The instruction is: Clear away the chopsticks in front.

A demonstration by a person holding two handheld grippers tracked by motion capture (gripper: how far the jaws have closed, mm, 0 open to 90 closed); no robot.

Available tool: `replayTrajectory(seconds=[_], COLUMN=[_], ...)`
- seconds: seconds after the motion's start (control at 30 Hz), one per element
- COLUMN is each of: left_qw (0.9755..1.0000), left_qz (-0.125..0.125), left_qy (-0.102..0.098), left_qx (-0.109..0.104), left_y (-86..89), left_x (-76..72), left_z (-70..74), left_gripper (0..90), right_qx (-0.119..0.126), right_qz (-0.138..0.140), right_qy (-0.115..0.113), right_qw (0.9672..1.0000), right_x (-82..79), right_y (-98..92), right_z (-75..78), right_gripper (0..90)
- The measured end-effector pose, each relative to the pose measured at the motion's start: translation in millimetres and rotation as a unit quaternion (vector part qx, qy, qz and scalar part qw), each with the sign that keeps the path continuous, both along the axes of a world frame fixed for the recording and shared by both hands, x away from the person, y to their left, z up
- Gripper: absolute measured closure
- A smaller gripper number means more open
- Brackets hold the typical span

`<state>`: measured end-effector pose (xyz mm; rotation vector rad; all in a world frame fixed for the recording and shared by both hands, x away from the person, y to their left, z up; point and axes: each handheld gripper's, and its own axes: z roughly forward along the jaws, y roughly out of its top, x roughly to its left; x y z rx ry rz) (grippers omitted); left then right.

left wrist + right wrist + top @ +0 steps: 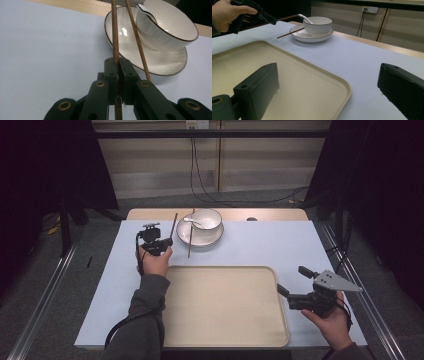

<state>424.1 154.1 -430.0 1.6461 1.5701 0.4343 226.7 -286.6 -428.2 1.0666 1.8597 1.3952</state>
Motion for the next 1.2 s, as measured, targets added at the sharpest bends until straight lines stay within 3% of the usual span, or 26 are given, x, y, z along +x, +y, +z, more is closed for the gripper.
replayTrajectory(seconds=[0.2, 0.47, 0.7, 0.77, 0.9, 1.2], left_qw=[0.9998, 0.9991, 0.9979, 0.9981, 0.9970, 0.9972], left_qz=[0.009, 0.026, 0.032, 0.033, 0.038, 0.042], left_qy=[-0.015, -0.019, -0.010, -0.013, -0.012, -0.015], left_qx=[0.001, -0.027, -0.055, -0.050, -0.066, -0.060], left_y=[2.5, 7.0, 7.9, 7.4, 7.4, 5.2], left_x=[-27.0, -62.8, -89.9, -98.3, -115.2, -153.4], left_z=[5.5, 8.4, 3.9, 2.9, -1.8, -8.0], left_gripper=[85.4, 85.4, 85.4, 85.4, 85.4, 85.3], right_qx=[-0.003, -0.003, -0.005, -0.005, -0.005, -0.008], right_qz=[0.004, 0.006, 0.009, 0.008, 0.009, 0.008], right_qy=[0.000, -0.005, -0.007, -0.007, -0.009, -0.006], right_qw=[1.0000, 1.0000, 0.9999, 0.9999, 0.9999, 0.9999], right_x=[-0.4, -0.7, -1.5, -1.2, -1.1, -1.7], right_y=[0.6, 1.1, 1.5, 1.9, 2.1, 3.1], right_z=[0.1, 0.3, 1.1, 0.7, 0.7, 0.6], right_gripper=[3.3, 3.3, 3.3, 3.3, 3.4, 3.5])
